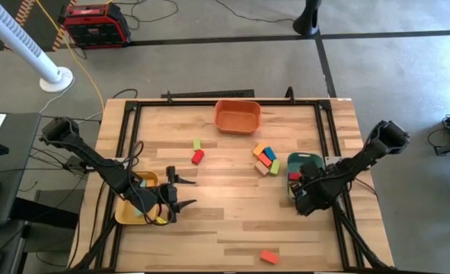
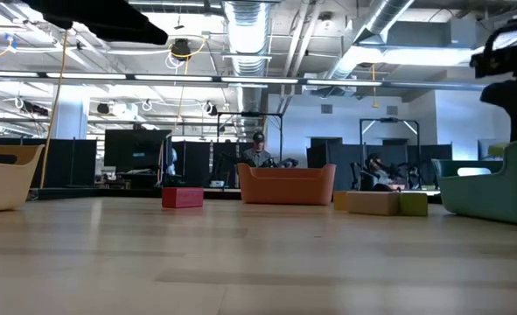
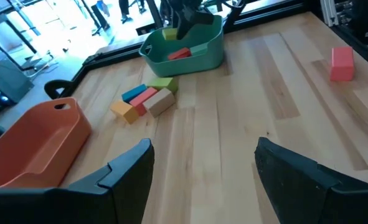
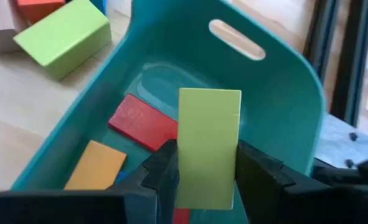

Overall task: Sort blocks by size
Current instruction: Put the medium light green block into the green bin

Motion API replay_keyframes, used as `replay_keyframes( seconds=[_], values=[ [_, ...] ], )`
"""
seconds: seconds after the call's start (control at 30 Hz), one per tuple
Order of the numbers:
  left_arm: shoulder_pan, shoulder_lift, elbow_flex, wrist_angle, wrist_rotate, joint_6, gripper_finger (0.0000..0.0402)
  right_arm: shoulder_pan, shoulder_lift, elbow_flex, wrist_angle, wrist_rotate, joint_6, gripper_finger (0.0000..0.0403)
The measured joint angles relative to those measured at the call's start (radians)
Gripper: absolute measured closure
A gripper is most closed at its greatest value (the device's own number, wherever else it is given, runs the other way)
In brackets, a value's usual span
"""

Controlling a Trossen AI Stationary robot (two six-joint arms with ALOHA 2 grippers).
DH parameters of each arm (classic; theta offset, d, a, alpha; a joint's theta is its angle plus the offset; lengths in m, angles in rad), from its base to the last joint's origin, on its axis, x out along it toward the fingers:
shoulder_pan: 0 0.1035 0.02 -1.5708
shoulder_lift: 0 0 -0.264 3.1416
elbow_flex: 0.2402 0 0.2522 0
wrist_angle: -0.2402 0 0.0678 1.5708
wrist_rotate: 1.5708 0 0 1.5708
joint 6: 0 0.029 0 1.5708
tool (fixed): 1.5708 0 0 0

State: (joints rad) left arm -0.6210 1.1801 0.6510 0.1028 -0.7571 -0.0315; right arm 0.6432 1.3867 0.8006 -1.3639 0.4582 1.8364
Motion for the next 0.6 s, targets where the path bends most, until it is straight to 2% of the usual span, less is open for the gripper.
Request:
replay_keyframes(
  seconds=[0.3,0.6],
  values=[
    [0.035,0.000,0.000,-0.001,0.039,0.000,0.0134,-0.008,-0.023,-0.073,0.083,-0.018,-0.001,0.0238],
    [0.075,0.000,0.000,-0.010,0.039,0.012,0.0134,-0.008,-0.023,-0.073,0.086,-0.015,-0.004,0.0195]
  ],
)
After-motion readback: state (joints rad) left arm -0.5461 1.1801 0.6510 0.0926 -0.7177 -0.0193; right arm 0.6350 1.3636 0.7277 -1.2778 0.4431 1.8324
